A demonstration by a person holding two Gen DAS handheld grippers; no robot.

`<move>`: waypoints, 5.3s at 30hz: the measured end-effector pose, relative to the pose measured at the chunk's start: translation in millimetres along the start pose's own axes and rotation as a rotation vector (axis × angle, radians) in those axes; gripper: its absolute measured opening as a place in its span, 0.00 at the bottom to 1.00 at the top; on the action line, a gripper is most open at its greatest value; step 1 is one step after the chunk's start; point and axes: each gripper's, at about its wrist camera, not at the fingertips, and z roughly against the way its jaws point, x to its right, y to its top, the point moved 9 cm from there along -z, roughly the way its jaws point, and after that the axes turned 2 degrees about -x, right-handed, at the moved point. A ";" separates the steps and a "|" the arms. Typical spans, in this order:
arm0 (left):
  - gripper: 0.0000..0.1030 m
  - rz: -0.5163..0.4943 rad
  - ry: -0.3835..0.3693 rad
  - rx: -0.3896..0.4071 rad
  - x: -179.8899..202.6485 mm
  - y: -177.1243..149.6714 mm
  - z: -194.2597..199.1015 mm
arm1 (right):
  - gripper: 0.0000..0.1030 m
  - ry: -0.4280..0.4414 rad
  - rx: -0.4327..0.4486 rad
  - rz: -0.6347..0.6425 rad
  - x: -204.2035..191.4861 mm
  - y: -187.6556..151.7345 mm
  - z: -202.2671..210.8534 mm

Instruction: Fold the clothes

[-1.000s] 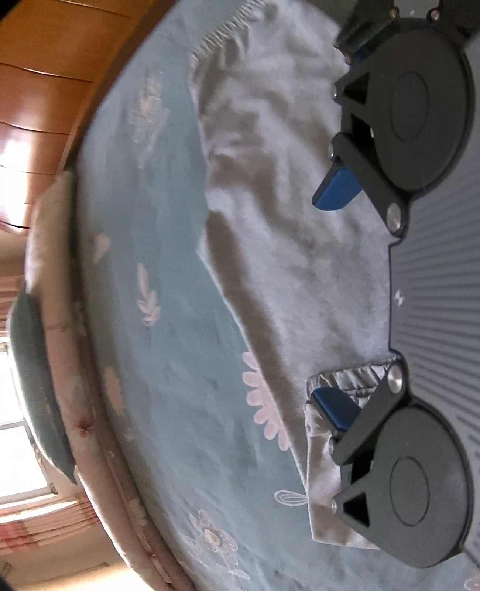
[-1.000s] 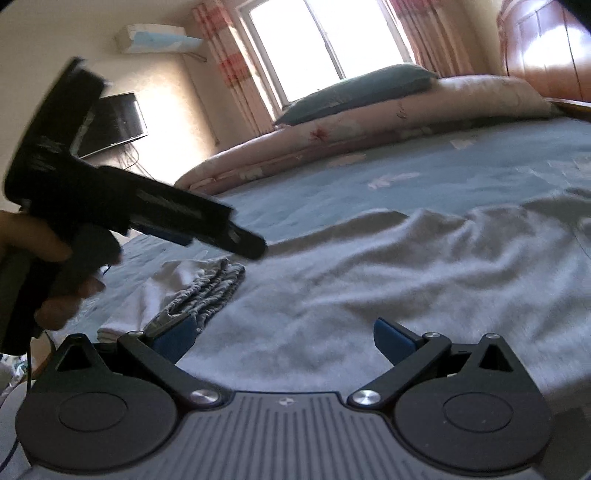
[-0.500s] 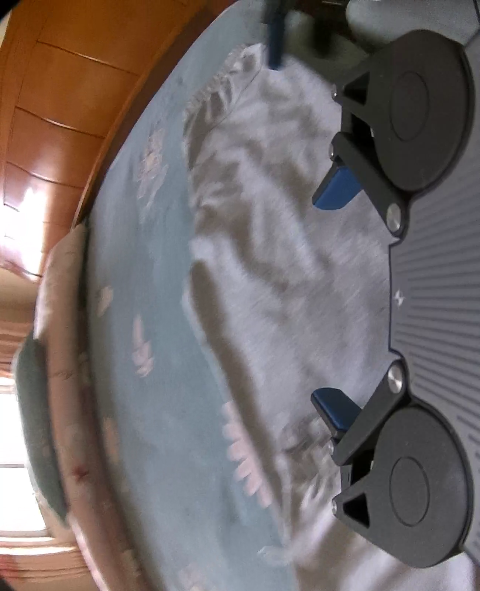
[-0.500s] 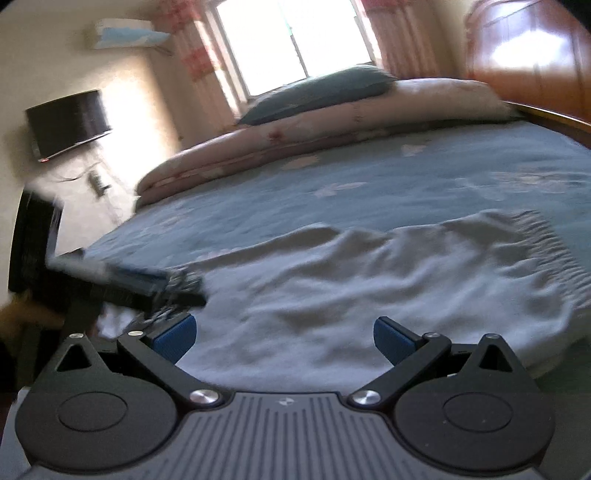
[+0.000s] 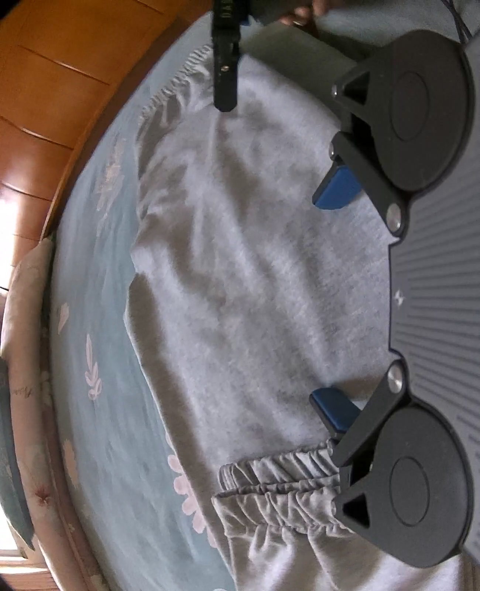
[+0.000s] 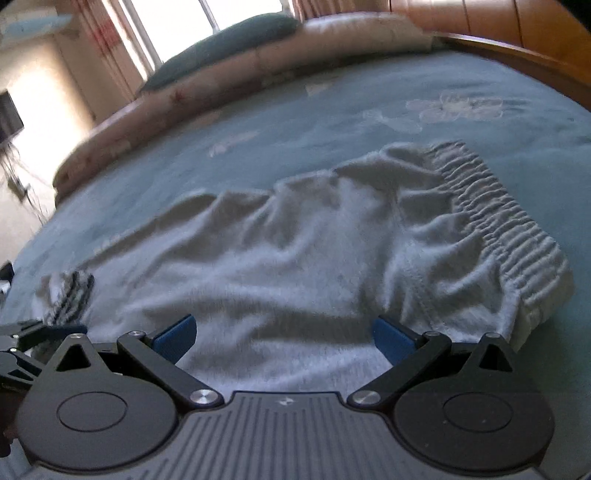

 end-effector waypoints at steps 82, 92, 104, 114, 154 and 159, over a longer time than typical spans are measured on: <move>0.99 -0.696 0.064 0.167 207.8 63.6 -15.3 | 1.00 0.235 0.238 -0.758 153.5 -9.7 75.6; 0.99 -0.904 0.047 0.137 299.2 47.4 -90.3 | 1.00 0.282 0.279 -0.765 172.8 -19.3 102.8; 1.00 -0.907 0.175 0.225 296.4 62.4 -79.3 | 1.00 0.354 0.254 -0.799 172.9 -20.1 89.2; 1.00 -0.711 0.105 0.230 262.3 97.2 -61.9 | 1.00 0.498 0.141 -0.807 135.3 7.6 43.6; 0.99 -0.383 0.110 0.205 134.0 59.2 16.5 | 0.32 0.438 0.094 -0.748 154.9 22.0 5.1; 0.99 -0.352 0.138 0.211 115.5 56.8 25.9 | 0.31 0.360 0.138 -0.658 140.7 31.3 32.8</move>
